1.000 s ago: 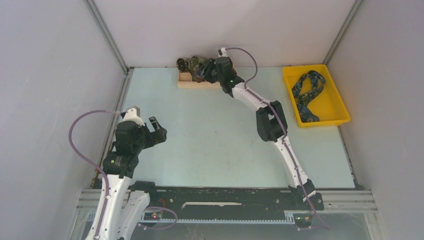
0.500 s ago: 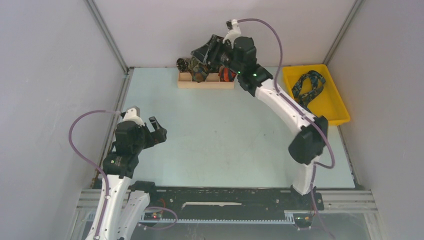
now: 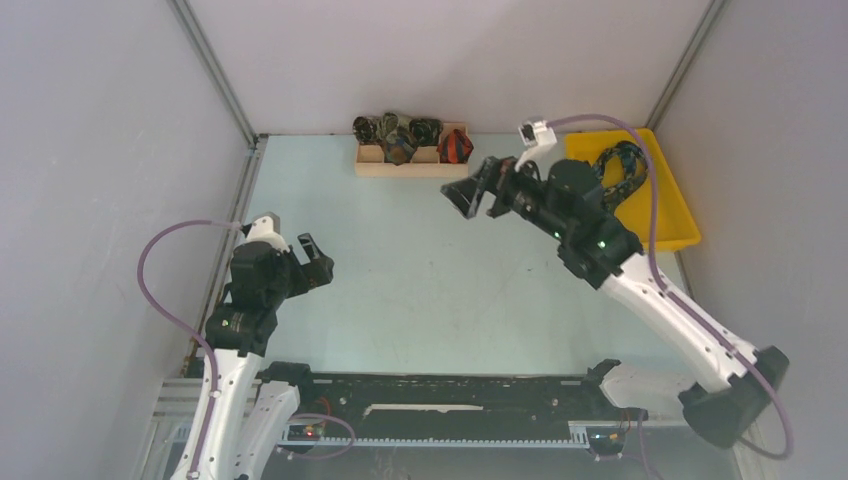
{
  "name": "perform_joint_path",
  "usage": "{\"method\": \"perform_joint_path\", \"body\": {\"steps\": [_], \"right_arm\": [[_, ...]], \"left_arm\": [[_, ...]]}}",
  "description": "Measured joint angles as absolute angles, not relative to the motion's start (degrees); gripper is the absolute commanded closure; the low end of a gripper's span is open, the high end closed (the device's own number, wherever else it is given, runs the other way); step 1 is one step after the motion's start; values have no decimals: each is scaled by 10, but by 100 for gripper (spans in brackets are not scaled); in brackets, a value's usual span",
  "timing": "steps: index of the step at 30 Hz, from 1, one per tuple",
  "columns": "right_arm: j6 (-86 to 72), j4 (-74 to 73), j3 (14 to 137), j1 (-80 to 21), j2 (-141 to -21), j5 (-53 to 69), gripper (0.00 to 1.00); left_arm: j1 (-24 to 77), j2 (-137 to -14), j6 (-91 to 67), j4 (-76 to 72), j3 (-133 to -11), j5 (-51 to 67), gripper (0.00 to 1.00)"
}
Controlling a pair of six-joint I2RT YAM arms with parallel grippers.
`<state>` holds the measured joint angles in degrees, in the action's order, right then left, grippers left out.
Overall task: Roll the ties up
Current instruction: Reset both arms
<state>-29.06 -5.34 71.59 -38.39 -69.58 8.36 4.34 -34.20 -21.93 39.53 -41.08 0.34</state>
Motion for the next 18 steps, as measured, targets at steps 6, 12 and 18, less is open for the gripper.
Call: {"method": "perform_joint_path", "body": {"steps": [6, 12, 18], "right_arm": [[-301, -76, 548, -357, -562, 66, 0], [-304, -130, 406, -316, -479, 29, 0], [-304, -178, 371, -302, -422, 13, 0]], "left_arm": [[43, -348, -219, 395, -411, 4, 0], [43, -351, -219, 395, -411, 4, 0], [43, -354, -219, 395, -411, 4, 0]]}}
